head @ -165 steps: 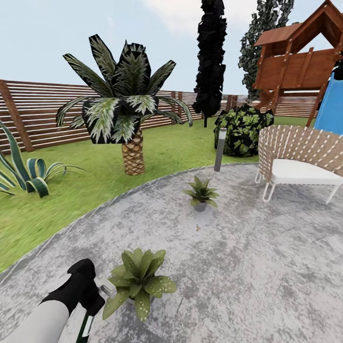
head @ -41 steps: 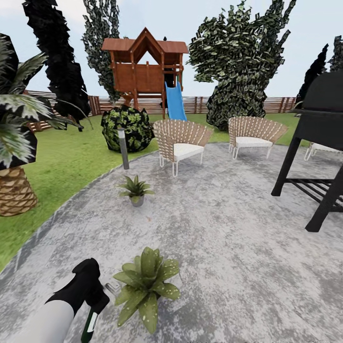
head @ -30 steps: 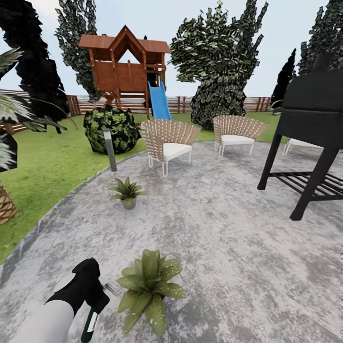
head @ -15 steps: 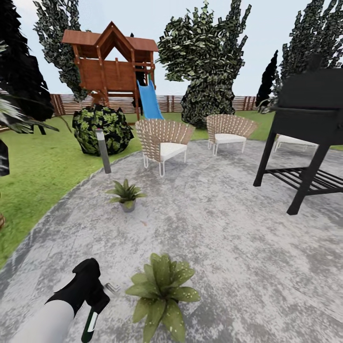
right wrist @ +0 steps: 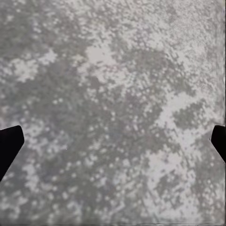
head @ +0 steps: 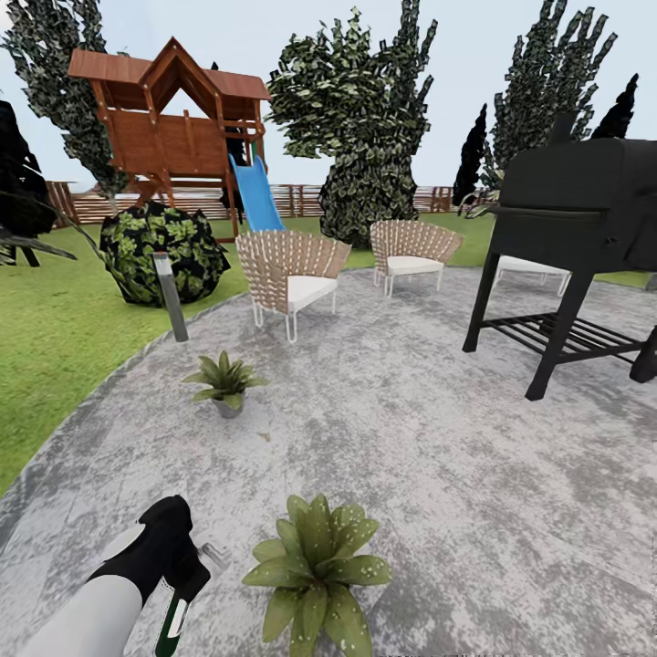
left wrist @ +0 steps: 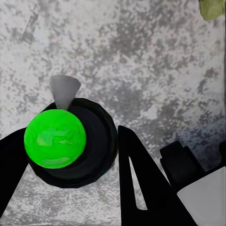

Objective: Pick up the pesticide atomizer in the garden and spray insectifuge to fully cover both potted plants in the garden.

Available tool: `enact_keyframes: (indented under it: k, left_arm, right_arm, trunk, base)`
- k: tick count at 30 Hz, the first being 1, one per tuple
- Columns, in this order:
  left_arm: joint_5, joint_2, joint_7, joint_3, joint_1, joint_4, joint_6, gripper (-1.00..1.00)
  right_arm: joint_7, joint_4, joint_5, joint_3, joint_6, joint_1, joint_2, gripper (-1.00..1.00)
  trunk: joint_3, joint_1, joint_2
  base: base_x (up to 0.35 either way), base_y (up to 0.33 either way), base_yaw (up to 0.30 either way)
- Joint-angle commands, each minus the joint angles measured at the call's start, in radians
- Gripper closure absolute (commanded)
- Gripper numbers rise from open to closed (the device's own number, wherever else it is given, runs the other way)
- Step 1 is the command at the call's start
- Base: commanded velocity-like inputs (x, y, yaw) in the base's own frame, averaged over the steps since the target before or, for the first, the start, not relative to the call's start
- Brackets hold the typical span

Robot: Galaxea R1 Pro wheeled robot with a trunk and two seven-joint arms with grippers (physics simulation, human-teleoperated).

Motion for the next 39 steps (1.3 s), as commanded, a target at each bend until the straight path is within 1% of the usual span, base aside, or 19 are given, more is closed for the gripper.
enact_keyframes:
  k: [1,5,7,8,10,17,23,26,30,32,33,35,37,39]
  left_arm:
    - [-0.008,0.000,-0.008,0.002,0.000,0.003,0.004,1.00]
    - [-0.009,0.002,-0.010,0.001,0.008,0.047,-0.008,1.00]
    - [-0.009,0.007,-0.011,0.000,0.009,0.051,-0.011,1.00]
    - [-0.014,0.008,-0.013,-0.009,0.010,0.055,-0.015,1.00]
    - [-0.017,0.005,-0.012,-0.010,0.011,0.056,-0.029,1.00]
    - [-0.019,0.000,-0.010,-0.008,0.011,0.055,-0.041,1.00]
    - [-0.020,-0.001,-0.010,-0.008,0.011,0.046,-0.040,1.00]
    - [-0.020,-0.004,-0.010,-0.008,0.011,0.048,-0.040,1.00]
    - [-0.017,-0.012,-0.018,-0.007,0.011,0.056,-0.043,1.00]
    - [-0.014,-0.022,-0.021,-0.007,0.011,0.070,-0.043,1.00]
    - [-0.017,-0.044,-0.021,-0.008,0.011,0.104,-0.044,1.00]
    - [-0.021,-0.075,-0.015,-0.012,0.011,0.129,-0.043,1.00]
    - [-0.021,-0.084,-0.013,-0.016,0.011,0.134,-0.043,1.00]
    - [-0.024,-0.079,-0.012,-0.023,0.011,0.137,-0.043,1.00]
  right_arm:
    - [-0.003,0.002,0.010,-0.008,-0.003,-0.001,0.000,-1.00]
    - [-0.003,0.002,0.010,-0.008,-0.003,-0.001,0.000,-1.00]
    - [-0.003,0.002,0.010,-0.008,-0.003,-0.001,0.000,-1.00]
    - [-0.003,0.002,0.010,-0.008,-0.003,0.000,0.000,-1.00]
    - [-0.003,0.002,0.010,-0.008,-0.003,-0.001,0.000,-1.00]
    - [-0.003,0.002,0.010,-0.008,-0.003,-0.001,0.000,-1.00]
    - [-0.001,0.003,0.013,-0.004,-0.003,0.000,-0.002,-1.00]
    - [-0.001,0.003,0.013,-0.002,-0.003,-0.001,-0.003,-1.00]
    - [-0.001,0.003,0.014,-0.003,-0.003,-0.001,-0.004,-1.00]
    - [-0.001,0.003,0.014,-0.004,-0.003,-0.001,-0.004,-1.00]
    - [-0.002,0.003,0.014,-0.005,-0.003,-0.001,-0.003,-1.00]
    - [-0.002,0.003,0.014,-0.005,-0.003,0.000,-0.004,-1.00]
    - [-0.002,0.003,0.013,-0.006,-0.003,0.000,-0.004,-1.00]
    - [-0.002,0.003,0.012,-0.006,-0.002,-0.001,-0.004,-1.00]
  trunk:
    - [-0.001,0.000,0.000]
    - [-0.001,0.000,0.000]
    - [-0.001,0.000,0.000]
    - [-0.001,0.000,0.000]
    - [-0.001,0.000,0.000]
    - [-0.001,0.000,0.000]
    - [-0.001,0.000,0.000]
    - [-0.001,0.000,0.000]
    - [-0.001,0.000,0.000]
    - [-0.001,0.000,0.000]
    - [-0.001,0.000,0.000]
    - [-0.001,0.000,0.000]
    - [-0.001,0.000,0.000]
    - [-0.001,0.000,0.000]
  base:
    - [0.002,0.007,-0.290]
    - [0.001,0.002,-0.291]
    - [0.000,0.000,-0.292]
    - [0.000,0.000,-0.292]
    - [-0.026,0.000,-0.292]
    - [-0.279,0.017,-0.290]
    - [-0.247,0.220,-0.056]
    - [-0.032,0.274,-0.001]
    - [-0.005,0.066,0.000]
    - [-0.001,0.011,0.000]
    - [0.000,0.003,0.000]
    - [0.000,0.001,0.000]
    - [0.000,0.000,-0.011]
    - [0.000,0.000,-0.204]
